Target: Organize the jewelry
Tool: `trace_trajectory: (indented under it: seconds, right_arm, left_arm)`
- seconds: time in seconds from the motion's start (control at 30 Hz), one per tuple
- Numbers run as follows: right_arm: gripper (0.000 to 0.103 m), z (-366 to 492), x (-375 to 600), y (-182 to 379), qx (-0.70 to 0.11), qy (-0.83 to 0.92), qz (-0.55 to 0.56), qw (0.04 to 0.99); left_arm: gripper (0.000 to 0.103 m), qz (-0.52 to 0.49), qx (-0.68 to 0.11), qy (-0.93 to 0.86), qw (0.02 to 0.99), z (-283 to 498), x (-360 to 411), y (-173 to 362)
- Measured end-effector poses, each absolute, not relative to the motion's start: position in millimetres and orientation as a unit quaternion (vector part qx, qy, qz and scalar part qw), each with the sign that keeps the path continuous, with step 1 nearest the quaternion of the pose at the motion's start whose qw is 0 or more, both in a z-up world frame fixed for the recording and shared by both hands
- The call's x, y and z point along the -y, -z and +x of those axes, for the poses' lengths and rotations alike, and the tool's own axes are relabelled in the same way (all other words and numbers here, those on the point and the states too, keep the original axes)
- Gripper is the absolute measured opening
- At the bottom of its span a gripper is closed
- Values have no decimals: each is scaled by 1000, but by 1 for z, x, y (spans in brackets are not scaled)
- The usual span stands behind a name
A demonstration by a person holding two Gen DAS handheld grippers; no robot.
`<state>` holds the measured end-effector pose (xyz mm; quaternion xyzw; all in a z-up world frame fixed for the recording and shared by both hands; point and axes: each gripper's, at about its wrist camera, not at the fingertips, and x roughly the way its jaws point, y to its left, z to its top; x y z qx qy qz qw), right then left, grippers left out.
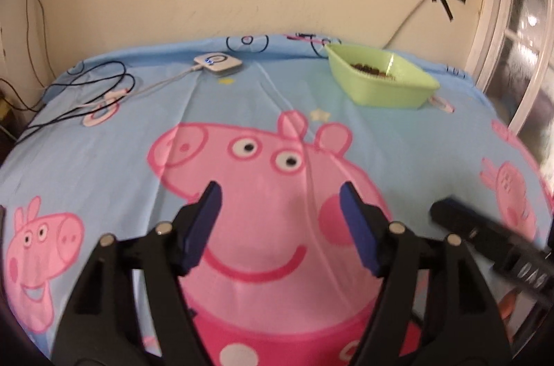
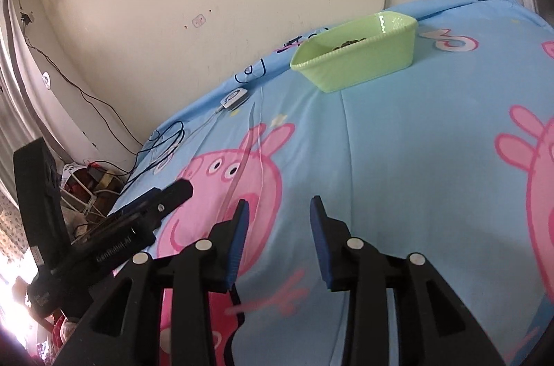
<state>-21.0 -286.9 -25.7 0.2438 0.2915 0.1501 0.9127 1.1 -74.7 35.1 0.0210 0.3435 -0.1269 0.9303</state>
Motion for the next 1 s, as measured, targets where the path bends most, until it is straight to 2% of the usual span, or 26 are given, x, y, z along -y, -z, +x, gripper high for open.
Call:
trace_trajectory:
  seconds: [0.07, 0.1, 0.2, 0.3, 0.47, 1.0]
  right_arm:
    - [15, -23, 289, 27, -292, -147, 248, 912]
    - [15, -24, 289, 27, -293, -146, 249, 912]
    - [16, -27, 292, 26, -287, -144, 251, 913]
    - [23, -27, 294, 26, -286, -133, 254, 914]
    - [28, -26, 293, 27, -285, -131, 253, 915]
    - [29, -28, 297, 29, -286, -127, 268, 911]
  left_arm:
    - [71, 26, -346, 123, 930, -2, 75, -31]
    - [78, 26, -348, 121, 930, -2, 74, -30]
    - [81, 29, -341, 110, 933, -5, 74, -31]
    - [91, 37, -333, 94, 938, -7, 74, -33]
    - [95, 36, -323, 84, 942, -9, 72, -35]
    - [95, 38, -326, 93, 940, -12, 72, -35]
